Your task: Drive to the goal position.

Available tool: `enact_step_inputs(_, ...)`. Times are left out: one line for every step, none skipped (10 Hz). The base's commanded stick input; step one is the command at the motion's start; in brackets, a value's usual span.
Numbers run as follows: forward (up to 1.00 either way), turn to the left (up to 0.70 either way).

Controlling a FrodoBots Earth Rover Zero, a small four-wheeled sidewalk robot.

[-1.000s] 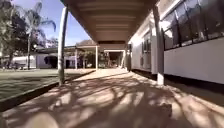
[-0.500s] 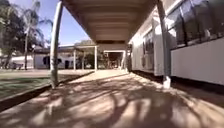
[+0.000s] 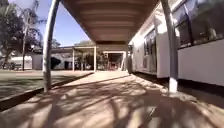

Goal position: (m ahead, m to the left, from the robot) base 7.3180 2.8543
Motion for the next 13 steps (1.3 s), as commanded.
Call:
enact_step_inputs(0.70, 0.00)
enact_step_inputs(0.70, 0.00)
enact_step_inputs(0.70, 0.00)
enact_step_inputs(0.70, 0.00)
enact_step_inputs(0.70, 0.00)
enact_step_inputs(0.70, 0.00)
enact_step_inputs(0.70, 0.00)
enact_step_inputs(0.70, 0.00)
enact_step_inputs(0.70, 0.00)
enact_step_inputs(0.70, 0.00)
enact_step_inputs(0.70, 0.00)
enact_step_inputs(0.70, 0.00)
enact_step_inputs(0.70, 0.00)
